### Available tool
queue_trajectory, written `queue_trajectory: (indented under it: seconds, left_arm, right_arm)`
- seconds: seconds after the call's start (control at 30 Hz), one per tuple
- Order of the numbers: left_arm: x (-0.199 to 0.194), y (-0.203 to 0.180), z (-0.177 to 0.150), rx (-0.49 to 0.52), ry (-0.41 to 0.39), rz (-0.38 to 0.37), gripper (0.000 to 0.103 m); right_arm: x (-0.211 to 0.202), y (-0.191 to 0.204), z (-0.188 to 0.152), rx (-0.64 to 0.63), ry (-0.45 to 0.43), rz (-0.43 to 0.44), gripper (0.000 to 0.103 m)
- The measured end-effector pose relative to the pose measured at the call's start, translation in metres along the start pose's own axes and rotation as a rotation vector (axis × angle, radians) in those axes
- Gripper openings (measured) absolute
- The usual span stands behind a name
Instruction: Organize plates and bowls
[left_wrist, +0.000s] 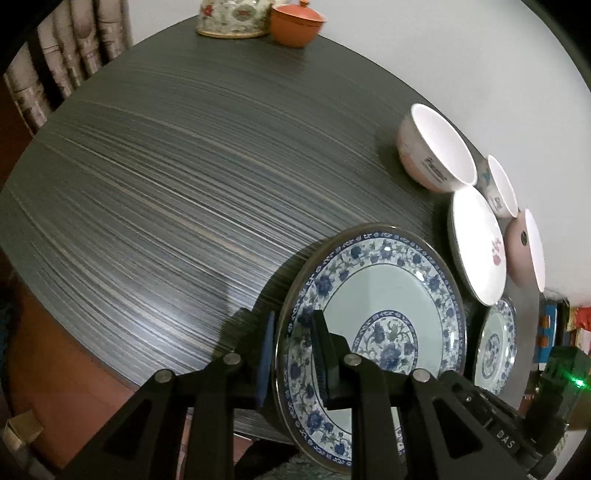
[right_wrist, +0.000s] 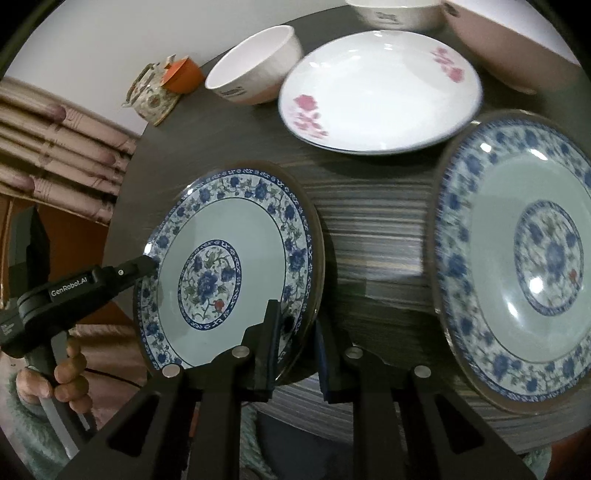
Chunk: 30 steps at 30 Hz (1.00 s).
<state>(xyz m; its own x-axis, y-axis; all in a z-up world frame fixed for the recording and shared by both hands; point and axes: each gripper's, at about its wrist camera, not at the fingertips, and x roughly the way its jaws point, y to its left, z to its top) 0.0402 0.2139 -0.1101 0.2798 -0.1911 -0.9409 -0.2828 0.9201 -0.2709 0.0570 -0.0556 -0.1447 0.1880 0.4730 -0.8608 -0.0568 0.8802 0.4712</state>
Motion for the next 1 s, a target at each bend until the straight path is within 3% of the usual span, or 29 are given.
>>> queue_trajectory:
  seconds: [0.47, 1.0]
  left_arm:
    - [0.016, 0.030, 0.010, -0.066, 0.002, 0.033, 0.020]
    - [0.024, 0.027, 0.010, -0.072, -0.012, 0.052, 0.023]
  right_arm:
    - [0.029, 0.026, 0.005, -0.064, -0.003, -0.036, 0.018]
    - [0.038, 0.040, -0.001, -0.135, 0.024, -0.079, 0.024]
